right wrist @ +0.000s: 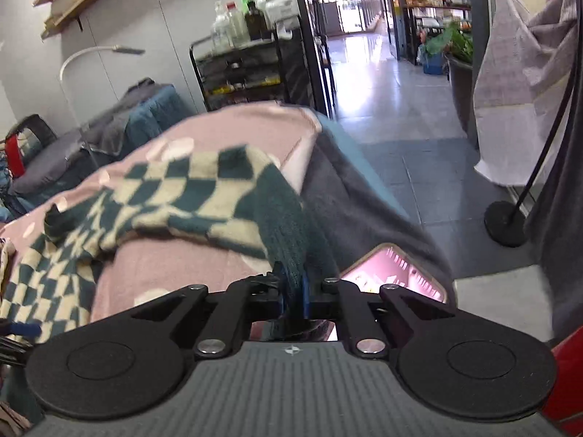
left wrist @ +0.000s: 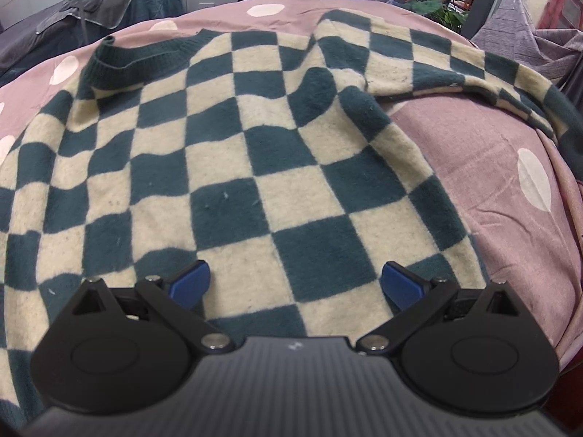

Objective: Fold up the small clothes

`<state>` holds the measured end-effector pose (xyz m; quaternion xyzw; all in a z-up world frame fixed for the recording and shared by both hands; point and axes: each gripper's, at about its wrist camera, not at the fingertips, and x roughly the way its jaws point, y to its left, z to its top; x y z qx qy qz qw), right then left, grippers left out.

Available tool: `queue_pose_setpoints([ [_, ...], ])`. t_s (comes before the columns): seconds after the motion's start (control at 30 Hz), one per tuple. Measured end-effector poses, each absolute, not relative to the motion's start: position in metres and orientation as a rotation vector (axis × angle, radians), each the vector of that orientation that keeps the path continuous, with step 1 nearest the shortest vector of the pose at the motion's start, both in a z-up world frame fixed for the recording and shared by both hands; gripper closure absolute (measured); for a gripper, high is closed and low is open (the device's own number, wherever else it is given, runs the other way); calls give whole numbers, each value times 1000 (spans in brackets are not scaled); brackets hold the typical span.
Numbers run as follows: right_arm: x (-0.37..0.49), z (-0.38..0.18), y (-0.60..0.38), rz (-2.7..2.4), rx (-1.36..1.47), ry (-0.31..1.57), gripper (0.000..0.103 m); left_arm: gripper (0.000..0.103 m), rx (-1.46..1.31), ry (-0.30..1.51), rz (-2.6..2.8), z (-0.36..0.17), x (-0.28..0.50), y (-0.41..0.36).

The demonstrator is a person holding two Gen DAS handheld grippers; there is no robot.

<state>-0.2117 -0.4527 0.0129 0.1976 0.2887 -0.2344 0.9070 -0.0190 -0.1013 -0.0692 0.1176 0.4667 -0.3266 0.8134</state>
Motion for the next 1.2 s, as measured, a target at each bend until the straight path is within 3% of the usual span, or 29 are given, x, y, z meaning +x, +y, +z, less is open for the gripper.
queue_pose_setpoints([
  [0.2,-229,107,-478,-449,474,346,88,0,250,992,-717,-70,-19,-101],
  [0.33,-201,138,-467,-257,543,316,88,0,221,999,-713,-74,-16,-95],
  [0.77,47,69,-251,251,427,530,87,0,152,989,-513,-61,-1,-11],
  [1.07,110,2,-173,335,498,692,86,0,91,989,-355,-52,20,54],
  [1.13,112,-11,-171,323,508,722,74,0,94,983,-346,-50,23,56],
  [1.2,107,-19,-175,303,510,746,44,0,100,975,-350,-48,26,56],
])
